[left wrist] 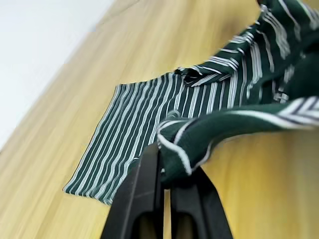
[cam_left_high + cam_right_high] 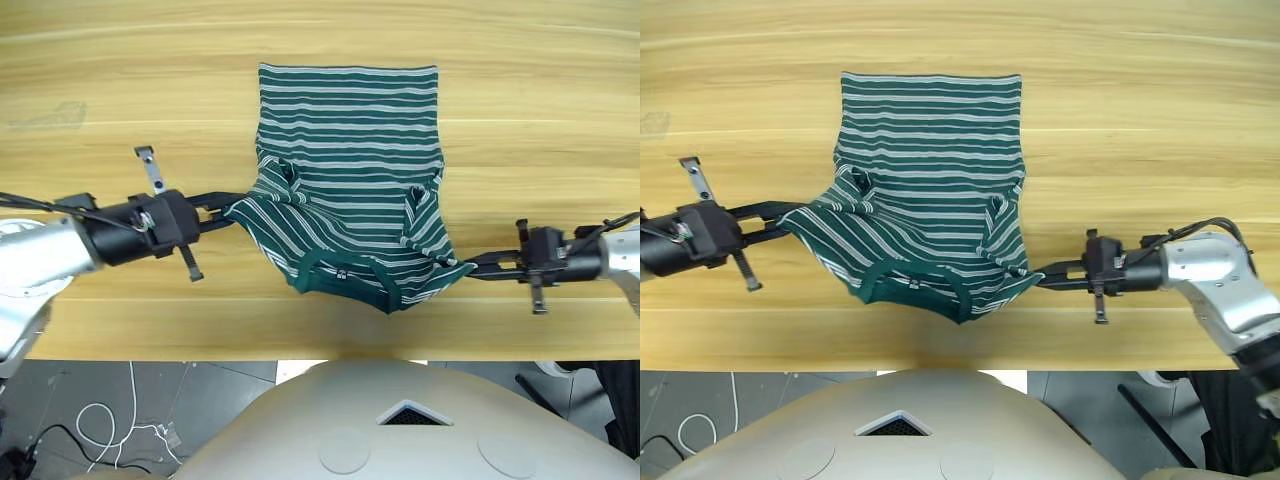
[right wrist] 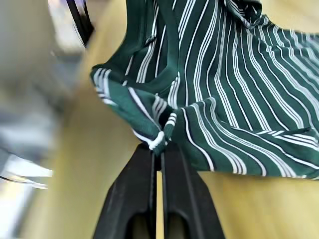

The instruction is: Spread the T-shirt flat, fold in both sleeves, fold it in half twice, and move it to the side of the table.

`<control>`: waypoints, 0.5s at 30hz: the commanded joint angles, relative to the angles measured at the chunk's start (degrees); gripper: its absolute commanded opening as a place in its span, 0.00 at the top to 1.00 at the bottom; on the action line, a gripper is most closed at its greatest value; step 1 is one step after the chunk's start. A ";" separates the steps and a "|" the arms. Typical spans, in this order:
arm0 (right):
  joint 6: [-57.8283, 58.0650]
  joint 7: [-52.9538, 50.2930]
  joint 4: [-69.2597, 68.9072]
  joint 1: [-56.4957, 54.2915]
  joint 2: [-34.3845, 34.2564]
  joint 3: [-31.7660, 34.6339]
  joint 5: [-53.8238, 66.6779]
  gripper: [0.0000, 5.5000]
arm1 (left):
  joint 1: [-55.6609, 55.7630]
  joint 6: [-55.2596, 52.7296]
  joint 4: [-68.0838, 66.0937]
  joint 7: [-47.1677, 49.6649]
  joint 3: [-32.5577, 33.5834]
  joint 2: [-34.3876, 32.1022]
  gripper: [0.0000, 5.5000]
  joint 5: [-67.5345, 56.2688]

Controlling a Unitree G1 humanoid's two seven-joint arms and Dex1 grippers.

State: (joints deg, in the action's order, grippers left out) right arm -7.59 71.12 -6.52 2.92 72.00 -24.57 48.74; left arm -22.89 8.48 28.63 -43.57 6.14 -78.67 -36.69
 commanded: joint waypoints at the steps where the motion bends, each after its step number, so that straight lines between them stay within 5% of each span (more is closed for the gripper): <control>1: 6.31 2.69 -5.09 7.27 2.38 11.18 7.54 1.00 | -11.32 -6.76 2.93 -8.53 14.04 4.93 1.00 0.09; 10: 17.79 5.28 -16.85 21.59 -4.23 36.26 16.50 1.00 | -27.48 -14.56 17.27 -21.91 29.98 18.55 1.00 2.77; 15: 22.50 7.98 -19.59 26.94 -8.46 42.88 14.82 1.00 | -29.95 -18.06 22.90 -26.01 35.46 22.81 1.00 0.55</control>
State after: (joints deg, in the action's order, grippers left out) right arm 13.18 77.93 -24.39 28.30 64.70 15.65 64.64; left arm -51.67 -8.26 49.94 -67.74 39.19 -56.93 -35.38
